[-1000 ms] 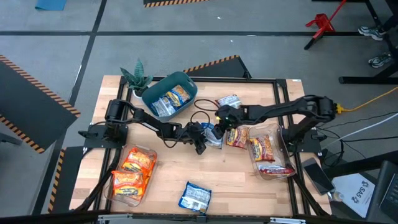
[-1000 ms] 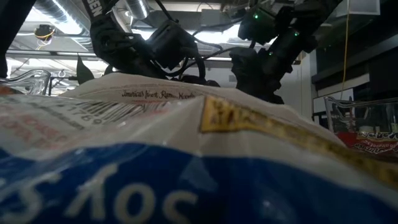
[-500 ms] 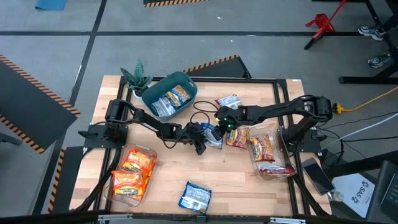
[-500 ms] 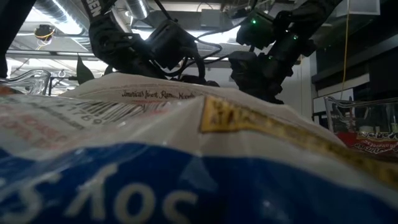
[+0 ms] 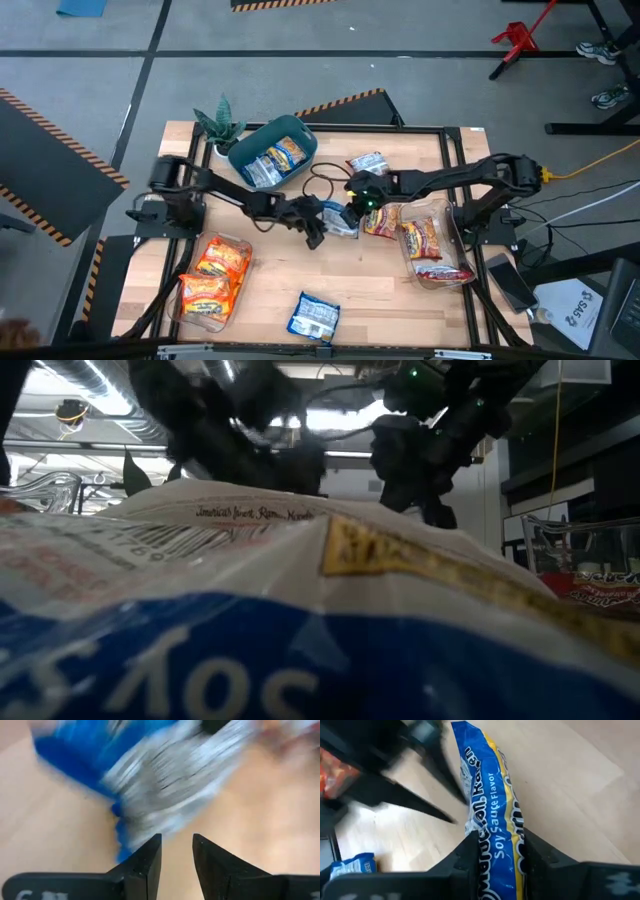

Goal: Sort Maruchan noodles
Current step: Put the blue noodle pack into the blue bin

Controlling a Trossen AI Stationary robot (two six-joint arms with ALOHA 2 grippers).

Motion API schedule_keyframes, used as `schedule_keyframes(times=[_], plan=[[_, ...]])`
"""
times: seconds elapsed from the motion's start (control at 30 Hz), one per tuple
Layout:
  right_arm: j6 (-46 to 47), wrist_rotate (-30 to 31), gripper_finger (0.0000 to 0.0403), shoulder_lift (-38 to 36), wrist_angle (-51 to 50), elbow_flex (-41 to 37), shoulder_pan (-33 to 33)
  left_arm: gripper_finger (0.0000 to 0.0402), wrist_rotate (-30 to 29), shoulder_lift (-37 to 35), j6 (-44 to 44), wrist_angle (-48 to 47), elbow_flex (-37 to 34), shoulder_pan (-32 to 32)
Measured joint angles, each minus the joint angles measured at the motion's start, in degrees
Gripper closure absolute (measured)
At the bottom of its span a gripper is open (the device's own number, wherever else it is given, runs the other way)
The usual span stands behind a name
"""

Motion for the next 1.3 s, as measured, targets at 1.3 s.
schedule_keyframes(times=[1.3], plan=[[-37.9, 47.4, 0.0315, 42.2, -14.5, 65.3, -6.8, 0.0296, -18.4, -58.5, 5.5, -17.4, 0.4, -17.7]])
